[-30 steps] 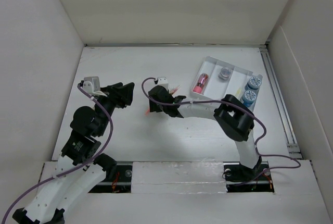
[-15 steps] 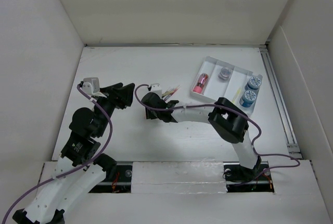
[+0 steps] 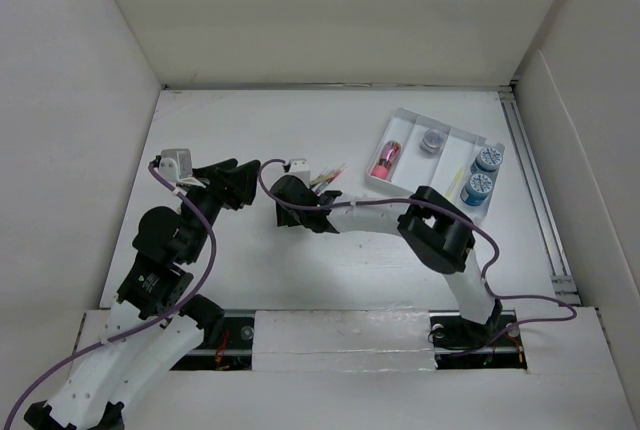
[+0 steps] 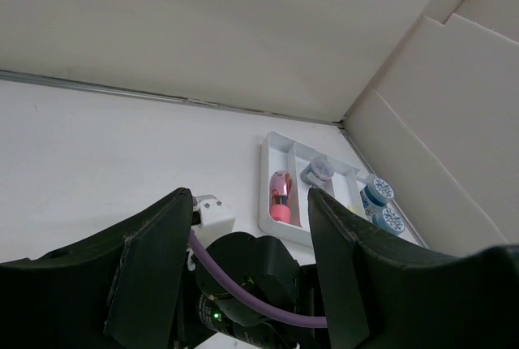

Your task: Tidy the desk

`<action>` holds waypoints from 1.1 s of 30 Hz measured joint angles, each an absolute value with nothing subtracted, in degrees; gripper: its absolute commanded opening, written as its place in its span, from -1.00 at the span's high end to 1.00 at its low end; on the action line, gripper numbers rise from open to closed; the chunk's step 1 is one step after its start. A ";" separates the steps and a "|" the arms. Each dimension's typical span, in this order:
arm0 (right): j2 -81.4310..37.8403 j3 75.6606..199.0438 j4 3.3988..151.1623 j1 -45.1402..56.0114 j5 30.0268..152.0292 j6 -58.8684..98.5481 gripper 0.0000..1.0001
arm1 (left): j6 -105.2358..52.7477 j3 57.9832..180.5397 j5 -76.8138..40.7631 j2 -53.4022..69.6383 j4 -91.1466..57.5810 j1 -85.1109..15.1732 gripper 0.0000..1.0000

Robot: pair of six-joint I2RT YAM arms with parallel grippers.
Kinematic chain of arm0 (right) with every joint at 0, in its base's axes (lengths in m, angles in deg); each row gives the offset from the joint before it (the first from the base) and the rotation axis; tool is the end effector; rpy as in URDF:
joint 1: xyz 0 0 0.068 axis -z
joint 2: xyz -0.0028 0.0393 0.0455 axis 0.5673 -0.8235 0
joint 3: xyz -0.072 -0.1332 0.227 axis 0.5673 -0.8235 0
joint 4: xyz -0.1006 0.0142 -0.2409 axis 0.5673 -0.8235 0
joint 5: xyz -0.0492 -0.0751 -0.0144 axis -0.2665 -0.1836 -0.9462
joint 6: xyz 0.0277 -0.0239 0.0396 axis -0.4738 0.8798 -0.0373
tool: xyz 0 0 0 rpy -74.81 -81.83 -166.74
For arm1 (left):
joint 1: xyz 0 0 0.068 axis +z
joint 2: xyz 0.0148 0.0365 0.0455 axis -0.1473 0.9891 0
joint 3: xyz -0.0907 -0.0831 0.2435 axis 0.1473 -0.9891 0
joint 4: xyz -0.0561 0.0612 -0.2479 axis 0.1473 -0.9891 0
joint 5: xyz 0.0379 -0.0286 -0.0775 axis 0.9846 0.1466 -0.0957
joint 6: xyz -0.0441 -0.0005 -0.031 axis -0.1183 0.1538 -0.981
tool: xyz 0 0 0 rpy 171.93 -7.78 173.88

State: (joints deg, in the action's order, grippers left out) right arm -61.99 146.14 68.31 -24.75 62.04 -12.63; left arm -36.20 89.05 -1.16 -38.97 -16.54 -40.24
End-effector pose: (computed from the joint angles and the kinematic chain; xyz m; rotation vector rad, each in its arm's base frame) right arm 0.2475 0.3915 0.1626 -0.2336 2.3380 0.4221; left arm 0.1018 -0.0568 0.3848 -0.0134 1.3272 -0.6971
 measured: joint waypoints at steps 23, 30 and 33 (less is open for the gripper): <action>-66.36 150.88 67.99 -24.77 57.63 -13.92 0.72 | -36.18 88.78 -2.06 -39.21 -16.45 -40.24 -0.12; -61.94 144.61 68.42 -26.32 56.82 -13.53 0.88 | -36.18 88.78 -2.08 -39.10 -16.47 -40.24 -0.12; -58.34 139.63 69.78 -27.13 57.28 -12.79 0.91 | -36.18 88.78 -2.15 -38.95 -16.47 -40.24 -0.12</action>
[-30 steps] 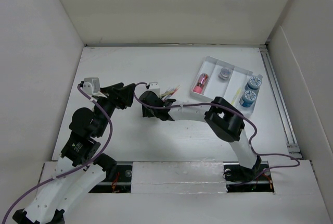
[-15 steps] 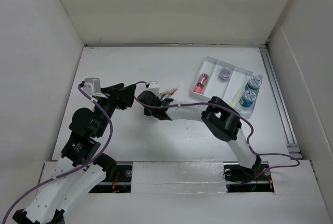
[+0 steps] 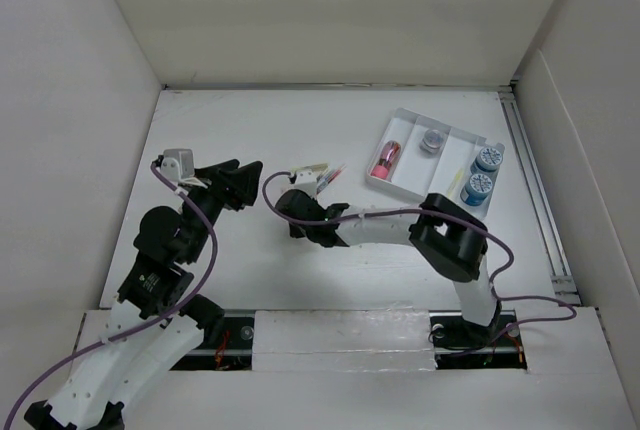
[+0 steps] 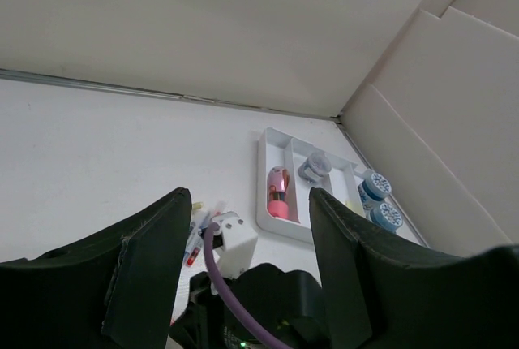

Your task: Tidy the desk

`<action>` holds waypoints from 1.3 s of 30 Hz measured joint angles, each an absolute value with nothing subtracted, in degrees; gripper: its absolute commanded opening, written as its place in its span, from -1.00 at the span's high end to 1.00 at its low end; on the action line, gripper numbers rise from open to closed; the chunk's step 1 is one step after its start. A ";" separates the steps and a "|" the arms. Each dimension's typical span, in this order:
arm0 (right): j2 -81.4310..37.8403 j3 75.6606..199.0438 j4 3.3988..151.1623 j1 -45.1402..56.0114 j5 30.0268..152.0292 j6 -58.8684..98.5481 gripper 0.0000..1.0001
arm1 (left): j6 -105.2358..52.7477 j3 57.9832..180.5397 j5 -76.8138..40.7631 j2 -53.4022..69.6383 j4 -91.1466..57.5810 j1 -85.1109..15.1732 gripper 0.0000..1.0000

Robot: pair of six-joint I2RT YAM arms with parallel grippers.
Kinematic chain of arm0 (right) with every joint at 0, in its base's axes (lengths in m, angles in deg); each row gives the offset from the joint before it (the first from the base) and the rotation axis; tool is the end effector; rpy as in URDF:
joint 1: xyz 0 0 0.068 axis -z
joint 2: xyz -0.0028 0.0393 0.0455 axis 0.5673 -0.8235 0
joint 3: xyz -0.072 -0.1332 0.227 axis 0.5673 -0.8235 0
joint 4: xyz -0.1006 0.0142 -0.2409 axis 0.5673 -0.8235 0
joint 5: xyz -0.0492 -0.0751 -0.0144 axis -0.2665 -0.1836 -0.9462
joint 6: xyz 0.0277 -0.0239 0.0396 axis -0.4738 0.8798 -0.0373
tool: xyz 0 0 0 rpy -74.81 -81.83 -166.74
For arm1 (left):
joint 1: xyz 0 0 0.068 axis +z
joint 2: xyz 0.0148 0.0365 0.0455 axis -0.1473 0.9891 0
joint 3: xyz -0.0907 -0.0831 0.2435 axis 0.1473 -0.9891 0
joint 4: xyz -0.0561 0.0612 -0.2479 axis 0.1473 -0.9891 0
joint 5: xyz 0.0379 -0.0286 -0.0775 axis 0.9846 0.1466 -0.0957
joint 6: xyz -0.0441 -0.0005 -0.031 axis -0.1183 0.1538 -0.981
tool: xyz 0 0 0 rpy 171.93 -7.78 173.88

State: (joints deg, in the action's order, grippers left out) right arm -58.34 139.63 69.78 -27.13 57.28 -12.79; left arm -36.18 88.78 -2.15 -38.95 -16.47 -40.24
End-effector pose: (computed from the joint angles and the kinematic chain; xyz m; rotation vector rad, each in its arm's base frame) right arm 0.2227 0.3803 0.1586 -0.2435 2.3113 0.3488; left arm 0.1022 -0.0577 0.3834 0.0024 1.3314 -0.7069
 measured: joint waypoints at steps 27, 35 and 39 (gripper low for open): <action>-12.33 107.30 76.18 -7.85 55.55 -14.23 0.99 | -36.10 88.78 -2.28 -38.82 -16.36 -40.24 -0.13; -3.43 98.89 71.61 10.75 57.56 -15.21 0.97 | -36.12 88.78 -2.34 -38.01 -16.27 -40.24 -0.13; -5.38 98.23 72.05 19.01 61.67 -14.73 0.96 | -36.10 88.78 -2.41 -37.29 -16.14 -40.24 -0.13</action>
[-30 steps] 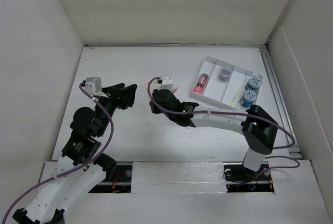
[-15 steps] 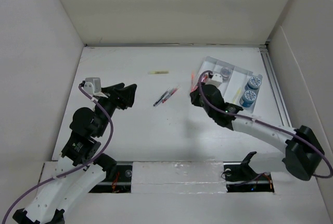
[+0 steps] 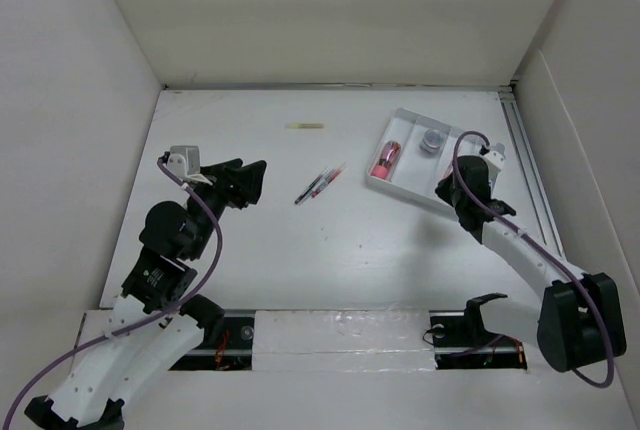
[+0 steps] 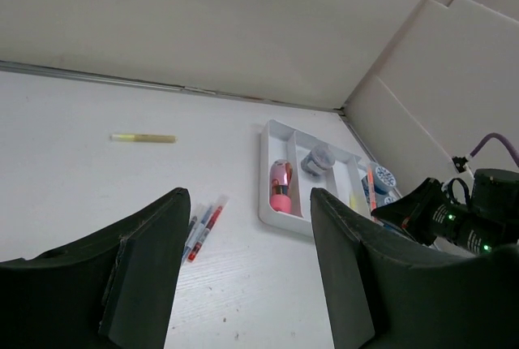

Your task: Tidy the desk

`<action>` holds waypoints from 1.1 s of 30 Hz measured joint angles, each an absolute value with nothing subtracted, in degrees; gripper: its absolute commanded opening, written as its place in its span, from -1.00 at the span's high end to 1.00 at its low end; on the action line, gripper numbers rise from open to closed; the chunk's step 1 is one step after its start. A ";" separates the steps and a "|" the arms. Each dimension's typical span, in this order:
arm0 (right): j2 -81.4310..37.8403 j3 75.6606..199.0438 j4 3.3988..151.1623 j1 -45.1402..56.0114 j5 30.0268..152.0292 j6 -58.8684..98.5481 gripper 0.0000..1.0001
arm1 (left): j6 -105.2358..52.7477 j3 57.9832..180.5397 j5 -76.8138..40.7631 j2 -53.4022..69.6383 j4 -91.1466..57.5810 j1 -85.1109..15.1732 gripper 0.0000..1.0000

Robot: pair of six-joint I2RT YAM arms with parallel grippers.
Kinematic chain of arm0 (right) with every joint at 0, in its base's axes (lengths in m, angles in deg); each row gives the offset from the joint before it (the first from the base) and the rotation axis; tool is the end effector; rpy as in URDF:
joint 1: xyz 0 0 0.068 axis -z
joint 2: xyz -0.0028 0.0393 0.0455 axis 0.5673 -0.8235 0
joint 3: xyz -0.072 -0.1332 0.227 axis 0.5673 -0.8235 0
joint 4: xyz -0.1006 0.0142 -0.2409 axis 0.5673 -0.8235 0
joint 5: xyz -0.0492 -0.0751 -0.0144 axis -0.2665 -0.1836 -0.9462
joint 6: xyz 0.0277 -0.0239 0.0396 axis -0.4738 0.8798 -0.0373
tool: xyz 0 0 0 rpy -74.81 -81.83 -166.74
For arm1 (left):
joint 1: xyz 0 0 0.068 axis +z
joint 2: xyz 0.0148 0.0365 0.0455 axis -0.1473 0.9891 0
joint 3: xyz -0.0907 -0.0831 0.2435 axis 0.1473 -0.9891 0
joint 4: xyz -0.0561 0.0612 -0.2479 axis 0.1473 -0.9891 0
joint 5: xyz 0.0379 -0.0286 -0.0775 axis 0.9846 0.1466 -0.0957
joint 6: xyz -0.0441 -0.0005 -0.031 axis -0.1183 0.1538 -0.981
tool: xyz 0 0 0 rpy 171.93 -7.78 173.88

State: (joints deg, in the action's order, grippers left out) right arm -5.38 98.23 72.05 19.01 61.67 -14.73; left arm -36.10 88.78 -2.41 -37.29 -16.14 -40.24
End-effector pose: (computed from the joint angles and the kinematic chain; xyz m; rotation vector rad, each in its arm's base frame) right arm 0.2349 0.0516 0.2296 0.6818 2.0094 0.1792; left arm 0.1086 -0.0619 0.3811 0.0102 1.3546 -0.7022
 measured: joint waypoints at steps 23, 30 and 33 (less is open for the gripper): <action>-14.41 100.87 78.52 23.93 71.42 -11.61 0.48 | -35.68 88.78 -2.47 -37.16 -16.10 -40.24 -0.14; -24.98 114.51 80.03 5.33 69.82 -7.56 1.00 | -35.70 88.78 -2.76 -37.03 -16.08 -40.24 -0.14; -33.05 122.05 79.72 0.28 69.52 -4.98 0.88 | -35.70 88.78 -2.87 -37.01 -16.08 -40.24 -0.14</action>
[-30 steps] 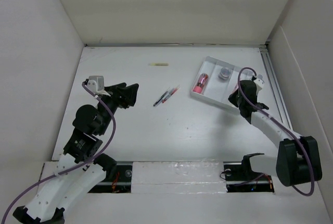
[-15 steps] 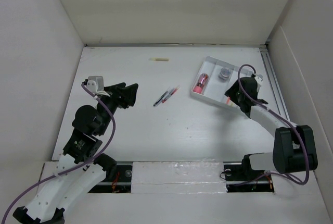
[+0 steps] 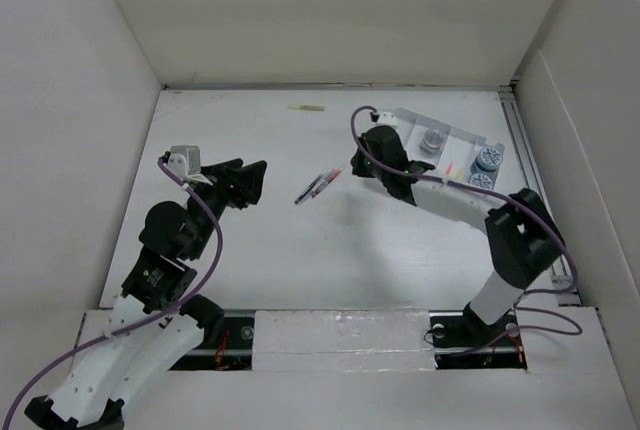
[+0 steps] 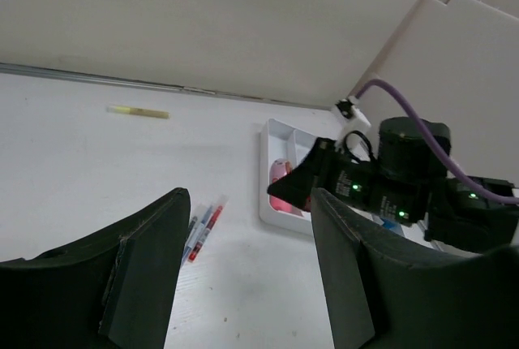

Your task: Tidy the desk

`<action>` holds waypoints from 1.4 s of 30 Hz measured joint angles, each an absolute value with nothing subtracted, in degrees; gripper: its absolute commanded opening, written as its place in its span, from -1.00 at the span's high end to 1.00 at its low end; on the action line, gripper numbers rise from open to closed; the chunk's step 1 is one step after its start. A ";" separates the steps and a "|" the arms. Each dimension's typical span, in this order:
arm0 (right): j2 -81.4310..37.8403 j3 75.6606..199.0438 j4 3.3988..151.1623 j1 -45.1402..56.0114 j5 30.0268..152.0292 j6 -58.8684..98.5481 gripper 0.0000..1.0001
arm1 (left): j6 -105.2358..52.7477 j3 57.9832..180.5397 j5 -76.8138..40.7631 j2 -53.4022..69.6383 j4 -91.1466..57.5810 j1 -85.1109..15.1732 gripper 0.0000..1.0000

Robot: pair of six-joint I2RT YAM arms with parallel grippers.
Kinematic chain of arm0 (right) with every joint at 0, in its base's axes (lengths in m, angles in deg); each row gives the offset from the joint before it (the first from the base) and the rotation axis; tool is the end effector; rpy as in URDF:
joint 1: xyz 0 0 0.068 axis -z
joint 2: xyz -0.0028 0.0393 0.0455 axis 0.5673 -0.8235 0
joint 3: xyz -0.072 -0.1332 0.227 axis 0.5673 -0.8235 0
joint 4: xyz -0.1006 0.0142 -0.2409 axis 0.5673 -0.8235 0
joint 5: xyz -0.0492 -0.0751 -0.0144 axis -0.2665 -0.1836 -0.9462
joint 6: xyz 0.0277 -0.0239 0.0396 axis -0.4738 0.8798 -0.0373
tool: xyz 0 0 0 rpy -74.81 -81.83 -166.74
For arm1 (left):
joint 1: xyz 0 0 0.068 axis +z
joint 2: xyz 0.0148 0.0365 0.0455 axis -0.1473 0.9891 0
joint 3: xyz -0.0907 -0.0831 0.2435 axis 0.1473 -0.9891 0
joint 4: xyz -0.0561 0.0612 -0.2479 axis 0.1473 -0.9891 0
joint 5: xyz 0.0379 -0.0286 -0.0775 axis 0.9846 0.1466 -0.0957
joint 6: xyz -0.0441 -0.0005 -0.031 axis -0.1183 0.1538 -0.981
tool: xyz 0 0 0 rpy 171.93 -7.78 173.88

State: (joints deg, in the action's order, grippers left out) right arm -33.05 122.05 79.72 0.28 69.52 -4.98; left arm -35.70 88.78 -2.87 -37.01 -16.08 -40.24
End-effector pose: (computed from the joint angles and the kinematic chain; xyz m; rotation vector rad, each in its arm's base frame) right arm 0.3058 0.1980 0.2438 0.0987 2.1090 0.4445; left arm 0.1095 -0.0628 0.3807 0.0224 1.3580 -0.7005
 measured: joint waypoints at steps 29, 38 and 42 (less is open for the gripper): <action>-100.89 209.33 68.05 9.70 87.03 -13.70 -0.73 | -35.70 88.78 -3.24 -38.58 -15.71 -40.24 -0.15; -103.49 210.88 76.03 9.98 87.20 -22.56 -0.72 | -35.68 88.78 -3.17 -38.47 -15.68 -40.24 -0.15; -104.87 211.34 79.48 10.25 86.72 -27.26 -0.72 | -35.68 88.78 -3.15 -38.27 -15.68 -40.24 -0.15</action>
